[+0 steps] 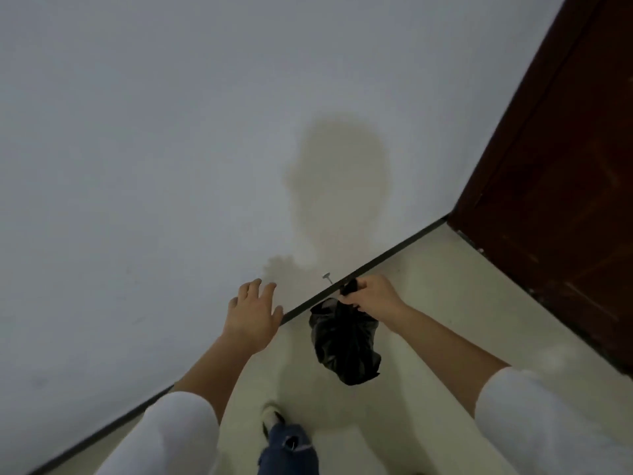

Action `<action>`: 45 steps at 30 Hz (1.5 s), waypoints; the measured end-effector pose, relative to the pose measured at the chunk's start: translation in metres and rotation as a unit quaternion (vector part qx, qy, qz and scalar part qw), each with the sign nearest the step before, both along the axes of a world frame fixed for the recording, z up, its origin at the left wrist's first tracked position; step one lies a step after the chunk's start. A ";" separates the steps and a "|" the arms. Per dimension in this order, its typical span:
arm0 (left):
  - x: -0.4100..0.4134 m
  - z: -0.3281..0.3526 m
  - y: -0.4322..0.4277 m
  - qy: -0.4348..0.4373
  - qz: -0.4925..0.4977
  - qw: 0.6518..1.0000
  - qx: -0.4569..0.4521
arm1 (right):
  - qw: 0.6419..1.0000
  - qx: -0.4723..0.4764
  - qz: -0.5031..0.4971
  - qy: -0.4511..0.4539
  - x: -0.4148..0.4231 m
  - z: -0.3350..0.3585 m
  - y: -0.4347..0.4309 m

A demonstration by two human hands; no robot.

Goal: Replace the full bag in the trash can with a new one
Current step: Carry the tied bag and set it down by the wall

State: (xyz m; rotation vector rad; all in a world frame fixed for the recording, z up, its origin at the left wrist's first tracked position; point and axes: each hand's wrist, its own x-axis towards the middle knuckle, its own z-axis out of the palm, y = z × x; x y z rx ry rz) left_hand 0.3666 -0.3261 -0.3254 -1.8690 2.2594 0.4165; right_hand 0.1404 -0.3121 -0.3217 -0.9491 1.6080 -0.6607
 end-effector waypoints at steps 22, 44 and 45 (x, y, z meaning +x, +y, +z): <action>0.087 -0.205 -0.263 -0.278 -0.501 0.762 -0.302 | 0.975 0.106 -0.148 0.129 0.168 -0.320 -0.149; 0.083 -0.200 -0.258 -0.256 -0.464 0.811 -0.247 | 0.969 0.133 -0.179 0.112 0.191 -0.309 -0.125; 0.081 -0.200 -0.256 -0.218 -0.444 0.842 -0.218 | 0.969 0.131 -0.173 0.114 0.189 -0.303 -0.122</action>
